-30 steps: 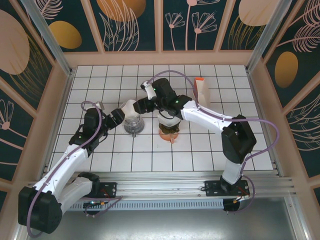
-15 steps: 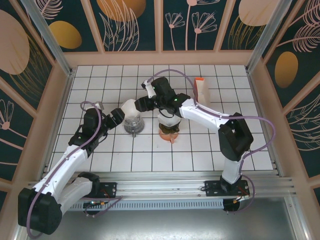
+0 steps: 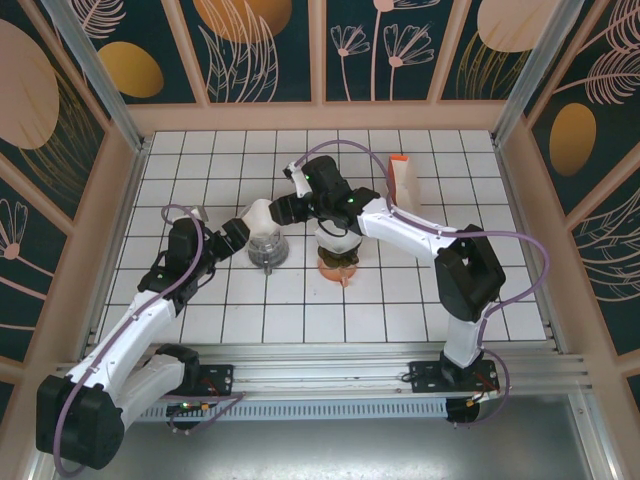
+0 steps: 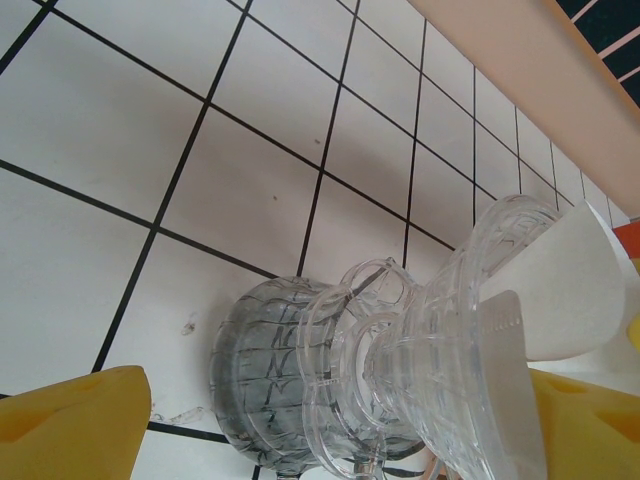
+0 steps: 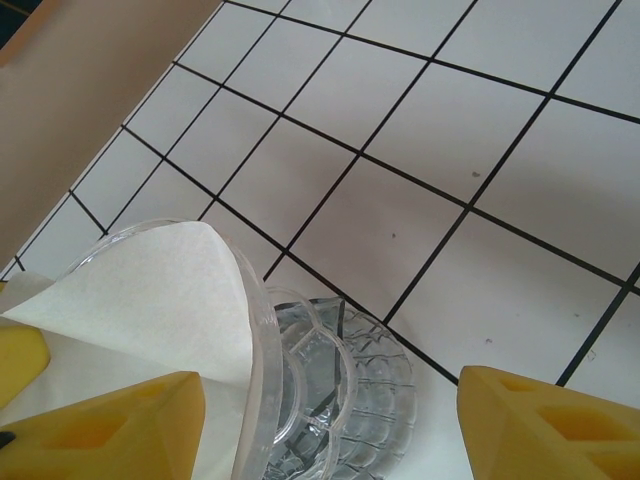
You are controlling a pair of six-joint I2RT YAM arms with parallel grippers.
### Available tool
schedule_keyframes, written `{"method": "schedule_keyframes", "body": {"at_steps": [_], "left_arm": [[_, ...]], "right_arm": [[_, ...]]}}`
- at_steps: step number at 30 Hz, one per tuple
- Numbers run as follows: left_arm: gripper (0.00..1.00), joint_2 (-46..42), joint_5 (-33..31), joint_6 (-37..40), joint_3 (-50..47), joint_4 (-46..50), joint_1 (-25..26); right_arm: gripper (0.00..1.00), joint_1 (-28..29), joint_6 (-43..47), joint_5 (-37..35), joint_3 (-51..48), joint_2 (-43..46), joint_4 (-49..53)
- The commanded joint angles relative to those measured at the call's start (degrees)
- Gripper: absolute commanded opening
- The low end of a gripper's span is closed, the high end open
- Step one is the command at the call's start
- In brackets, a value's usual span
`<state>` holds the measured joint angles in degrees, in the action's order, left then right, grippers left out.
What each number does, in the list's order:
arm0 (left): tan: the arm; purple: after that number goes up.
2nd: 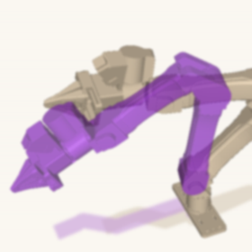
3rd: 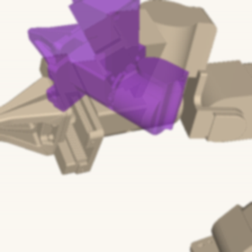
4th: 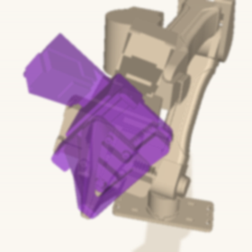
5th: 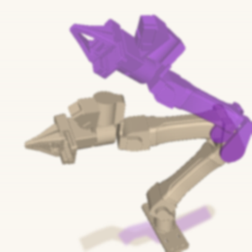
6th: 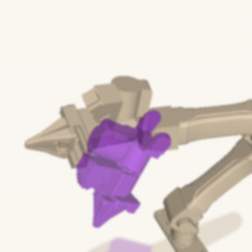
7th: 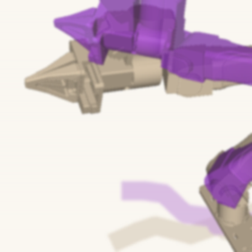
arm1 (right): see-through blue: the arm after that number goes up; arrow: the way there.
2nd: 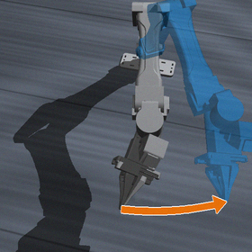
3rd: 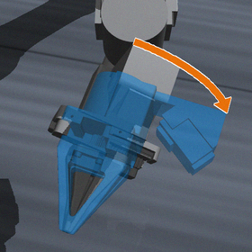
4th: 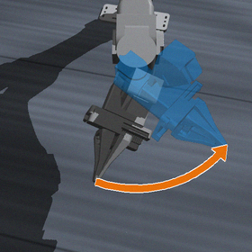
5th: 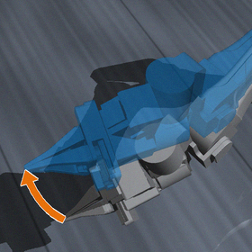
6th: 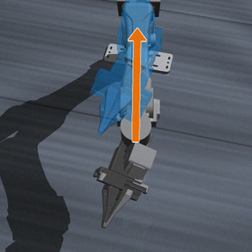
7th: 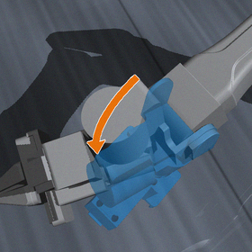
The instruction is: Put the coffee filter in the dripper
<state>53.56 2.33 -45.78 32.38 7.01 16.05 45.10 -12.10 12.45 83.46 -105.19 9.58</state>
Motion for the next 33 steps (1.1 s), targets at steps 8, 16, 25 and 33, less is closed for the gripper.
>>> {"method": "schedule_keyframes", "body": {"at_steps": [8, 16, 25, 33], "left_arm": [[0.90, -0.2, -0.3, -0.7, -0.7, -1.1, -0.4], [0.90, -0.2, -0.5, -0.6, -0.3, -0.8, -0.4], [0.93, -2.5, -6.3, 3.7, 6.5, 4.7, -0.4], [0.96, 1.7, -2.3, 11.1, 13.4, 6.5, -0.4]], "right_arm": [[0.69, 1.5, -0.8, -0.2, -4.8, 3.3, -1.9], [0.67, 1.9, -0.3, -1.5, -5.2, 2.6, -1.2], [0.67, 1.9, 0.2, -2.0, -3.9, 2.3, -0.2], [0.67, 1.9, 0.6, -2.0, -3.2, 2.0, 0.5]]}}
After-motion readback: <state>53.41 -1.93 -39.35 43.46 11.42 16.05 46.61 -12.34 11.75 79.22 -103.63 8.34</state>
